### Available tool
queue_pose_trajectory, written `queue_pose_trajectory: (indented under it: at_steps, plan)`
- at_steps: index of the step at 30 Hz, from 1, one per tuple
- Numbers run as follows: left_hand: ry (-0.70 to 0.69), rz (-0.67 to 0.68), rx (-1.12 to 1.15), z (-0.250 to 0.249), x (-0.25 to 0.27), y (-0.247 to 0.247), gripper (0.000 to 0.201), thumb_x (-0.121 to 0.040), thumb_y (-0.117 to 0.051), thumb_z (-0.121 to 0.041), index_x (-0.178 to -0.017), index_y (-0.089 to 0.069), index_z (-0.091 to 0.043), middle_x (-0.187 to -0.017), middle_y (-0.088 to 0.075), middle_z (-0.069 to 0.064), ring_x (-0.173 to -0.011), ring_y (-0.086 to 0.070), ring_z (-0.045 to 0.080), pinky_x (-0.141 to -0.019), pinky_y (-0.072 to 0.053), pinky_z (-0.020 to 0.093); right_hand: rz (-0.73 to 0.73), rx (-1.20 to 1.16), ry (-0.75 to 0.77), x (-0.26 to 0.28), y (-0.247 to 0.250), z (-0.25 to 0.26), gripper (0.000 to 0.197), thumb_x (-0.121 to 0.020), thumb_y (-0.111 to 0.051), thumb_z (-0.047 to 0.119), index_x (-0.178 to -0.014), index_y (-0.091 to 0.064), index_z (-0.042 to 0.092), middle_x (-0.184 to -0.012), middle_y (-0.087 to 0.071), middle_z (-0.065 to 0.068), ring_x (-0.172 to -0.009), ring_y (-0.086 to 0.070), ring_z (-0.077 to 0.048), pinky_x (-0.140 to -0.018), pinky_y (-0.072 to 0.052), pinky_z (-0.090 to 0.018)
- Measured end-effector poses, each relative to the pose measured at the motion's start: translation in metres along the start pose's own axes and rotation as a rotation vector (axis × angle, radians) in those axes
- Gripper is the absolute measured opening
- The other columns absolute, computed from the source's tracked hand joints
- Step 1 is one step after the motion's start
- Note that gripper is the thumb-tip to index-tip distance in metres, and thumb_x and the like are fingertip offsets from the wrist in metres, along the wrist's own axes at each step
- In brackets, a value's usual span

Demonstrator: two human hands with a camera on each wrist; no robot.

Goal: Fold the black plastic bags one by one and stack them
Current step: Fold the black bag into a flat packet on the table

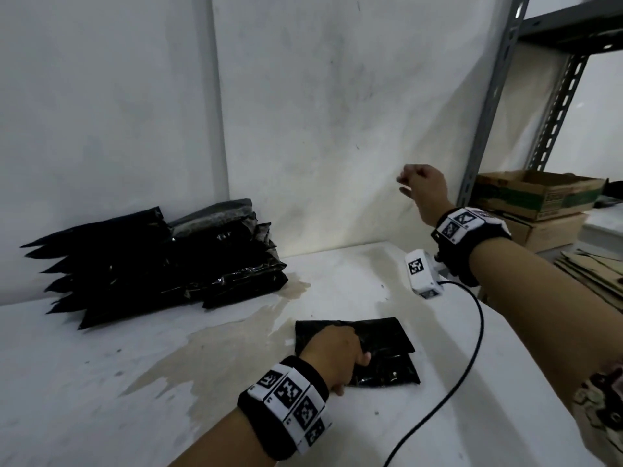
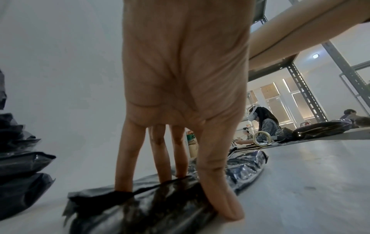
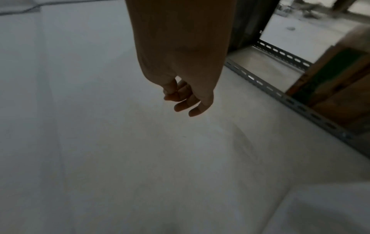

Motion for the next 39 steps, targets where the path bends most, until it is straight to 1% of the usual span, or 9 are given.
queue_pose_trajectory:
  at_steps: [3,8,14,20,25,29,32,37,39]
  plan:
    - [0.017,0.020,0.038,0.000,0.010,-0.001,0.071,-0.092,-0.062,-0.022,-0.151,-0.024,-0.029,-0.142,-0.034,0.012,-0.130,-0.033,0.026,-0.099,-0.034,0.032,0.081,-0.075,-0.069,0.011,-0.011,0.000,0.018,-0.099,-0.052,0.015,-0.082,-0.057,0.016,-0.082,-0.061,0.001,-0.077,-0.061,-0.008,-0.076,-0.051,-0.027]
    - [0.068,0.020,0.213,0.012,0.034,-0.009,0.069,-0.087,-0.064,-0.013,-0.145,-0.036,-0.036,-0.134,-0.034,0.011,-0.122,-0.039,0.032,-0.094,-0.047,0.043,0.223,-0.134,-0.132,0.050,-0.029,0.001,0.013,-0.099,-0.053,0.013,-0.086,-0.057,0.012,-0.085,-0.058,-0.001,-0.080,-0.060,-0.012,-0.082,-0.052,-0.031]
    - [0.155,0.008,0.296,0.041,0.091,-0.035,0.068,-0.083,-0.066,-0.016,-0.142,-0.041,-0.038,-0.130,-0.036,0.006,-0.120,-0.042,0.026,-0.093,-0.048,0.042,0.420,-0.289,-0.258,0.099,-0.069,0.017,0.012,-0.098,-0.053,0.012,-0.088,-0.058,0.011,-0.082,-0.058,0.000,-0.081,-0.060,-0.015,-0.091,-0.050,-0.036]
    - [0.288,0.007,0.357,0.071,0.169,-0.066,0.069,-0.082,-0.067,-0.015,-0.142,-0.041,-0.037,-0.128,-0.038,0.003,-0.121,-0.042,0.023,-0.095,-0.044,0.033,0.704,-0.388,-0.379,0.171,-0.134,0.040,0.016,-0.099,-0.050,0.015,-0.085,-0.059,0.014,-0.074,-0.061,0.005,-0.080,-0.063,-0.012,-0.078,-0.057,-0.029]
    - [0.368,-0.037,0.424,0.088,0.216,-0.088,0.070,-0.080,-0.071,-0.014,-0.141,-0.044,-0.036,-0.130,-0.041,0.001,-0.124,-0.040,0.020,-0.098,-0.042,0.031,0.878,-0.410,-0.397,0.226,-0.177,0.062,0.020,-0.099,-0.047,0.018,-0.083,-0.057,0.015,-0.071,-0.062,0.008,-0.079,-0.061,-0.009,-0.089,-0.050,-0.030]
    - [0.366,-0.118,0.556,0.090,0.237,-0.092,0.062,-0.077,-0.076,-0.035,-0.134,-0.051,-0.033,-0.127,-0.048,-0.002,-0.120,-0.044,0.016,-0.099,-0.039,0.027,0.982,-0.434,-0.420,0.260,-0.201,0.076,0.020,-0.099,-0.048,0.021,-0.084,-0.057,0.014,-0.078,-0.060,0.005,-0.077,-0.060,-0.009,-0.077,-0.056,-0.025]
    - [0.361,-0.224,0.752,0.100,0.236,-0.096,0.040,-0.083,-0.063,-0.054,-0.117,-0.065,-0.033,-0.118,-0.060,-0.003,-0.111,-0.054,0.012,-0.100,-0.042,0.029,0.990,-0.492,-0.497,0.276,-0.212,0.082,0.016,-0.099,-0.049,0.018,-0.088,-0.058,0.012,-0.079,-0.062,0.003,-0.075,-0.063,-0.010,-0.077,-0.058,-0.028]
    - [0.399,-0.301,0.991,0.111,0.236,-0.098,0.028,-0.099,-0.051,-0.027,-0.109,-0.072,-0.012,-0.092,-0.070,-0.006,-0.082,-0.055,-0.009,-0.075,-0.038,0.007,1.043,-0.574,-0.563,0.295,-0.219,0.091,0.010,-0.095,-0.052,0.017,-0.088,-0.057,0.014,-0.077,-0.062,0.003,-0.078,-0.062,-0.011,-0.083,-0.057,-0.031]
    - [0.450,-0.301,0.981,0.117,0.235,-0.099,0.026,-0.098,-0.050,-0.021,-0.107,-0.071,-0.009,-0.107,-0.069,-0.001,-0.092,-0.055,0.000,-0.074,-0.039,0.009,1.084,-0.580,-0.563,0.300,-0.218,0.095,0.009,-0.094,-0.052,0.017,-0.087,-0.057,0.014,-0.082,-0.058,0.002,-0.079,-0.062,-0.012,-0.084,-0.056,-0.032]
Point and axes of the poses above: each hand's wrist, its own x-axis away from the middle knuckle, its own y-axis out of the back of the hand, z = x × y, the point moved 9 cm from there along -x, towards the middle knuckle
